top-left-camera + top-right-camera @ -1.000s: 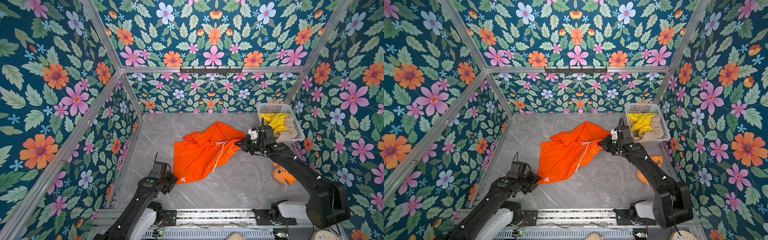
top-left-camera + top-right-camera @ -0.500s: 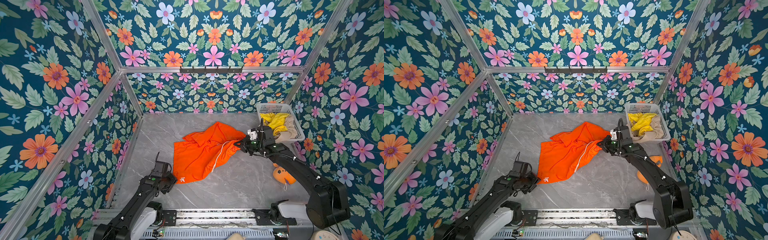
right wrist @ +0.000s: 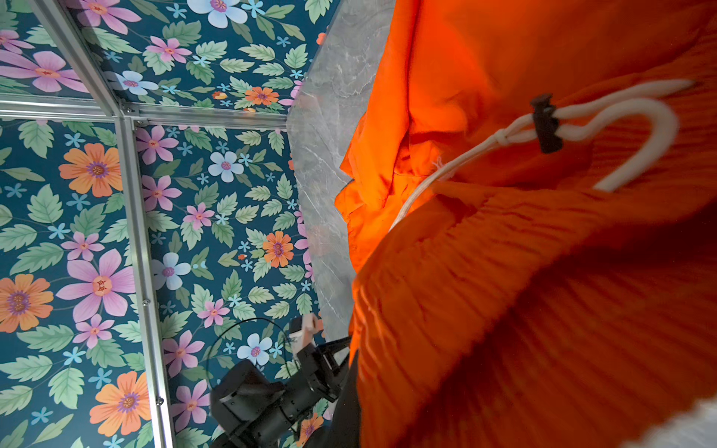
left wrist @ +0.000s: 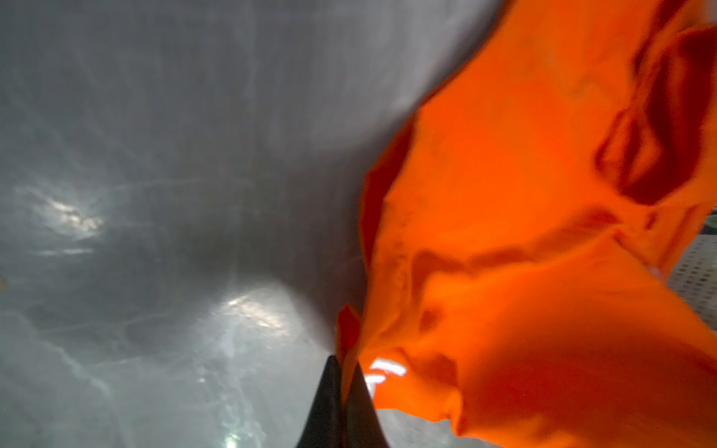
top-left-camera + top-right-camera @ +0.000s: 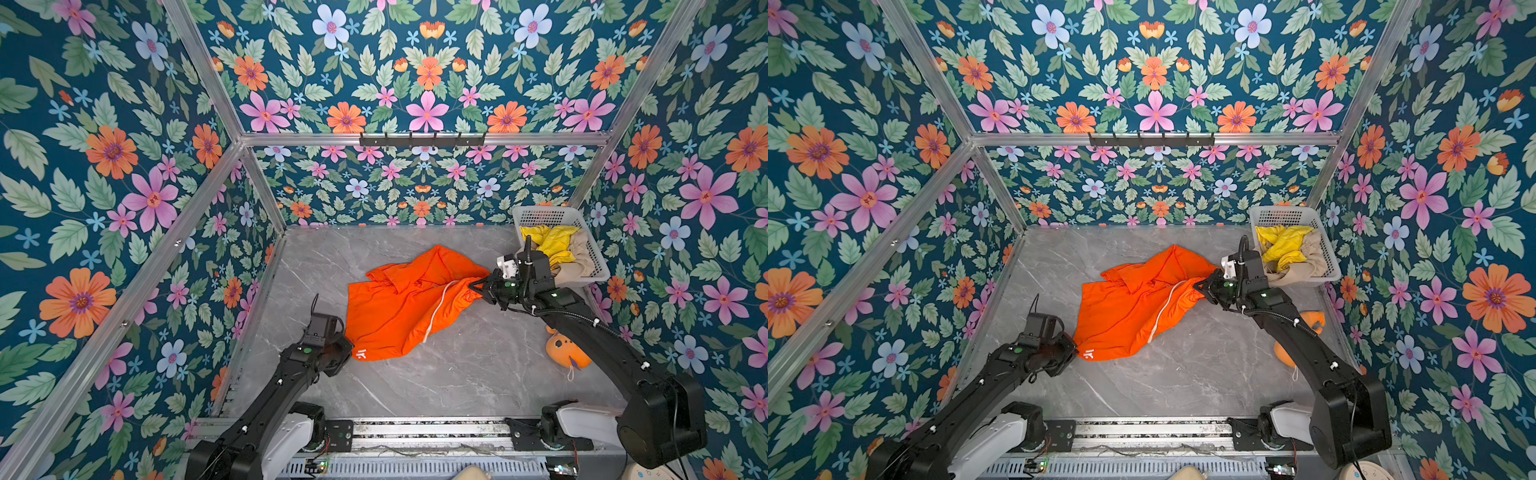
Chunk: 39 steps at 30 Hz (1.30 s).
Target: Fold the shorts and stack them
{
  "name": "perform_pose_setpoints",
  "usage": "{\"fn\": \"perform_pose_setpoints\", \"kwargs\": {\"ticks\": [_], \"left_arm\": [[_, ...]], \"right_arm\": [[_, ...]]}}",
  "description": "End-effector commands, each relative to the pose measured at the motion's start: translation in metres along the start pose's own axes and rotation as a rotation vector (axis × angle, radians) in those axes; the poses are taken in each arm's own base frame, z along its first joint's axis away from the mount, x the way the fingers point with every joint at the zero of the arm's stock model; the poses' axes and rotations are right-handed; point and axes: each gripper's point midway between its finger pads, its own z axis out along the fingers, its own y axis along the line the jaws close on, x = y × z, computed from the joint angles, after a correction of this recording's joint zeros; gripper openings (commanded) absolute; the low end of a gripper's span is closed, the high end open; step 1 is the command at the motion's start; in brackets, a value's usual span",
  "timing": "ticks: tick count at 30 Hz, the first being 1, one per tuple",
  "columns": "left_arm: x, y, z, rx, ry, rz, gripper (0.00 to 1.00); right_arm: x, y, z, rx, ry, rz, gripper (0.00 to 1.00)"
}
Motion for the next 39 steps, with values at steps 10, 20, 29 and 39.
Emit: {"fn": "perform_pose_setpoints", "kwargs": {"ticks": [10,20,29,39], "left_arm": [[-0.139,-0.077,-0.163,-0.118,-0.358,0.305,0.00],[-0.200,-0.122,-0.244,-0.031,-0.538,0.327,0.00],[-0.189,-0.146,-0.344,0.067,-0.770,0.353,0.00],[-0.189,-0.162,-0.398,0.115,-0.909,0.378,0.00]], "right_arm": [[-0.047,0.101,-0.080,-0.101,-0.125,-0.107,0.06],[-0.023,0.138,-0.140,-0.153,-0.151,-0.183,0.05],[0.040,0.159,-0.190,-0.284,-0.085,-0.241,0.05],[0.049,0.201,-0.228,-0.382,-0.128,-0.311,0.04]]}}
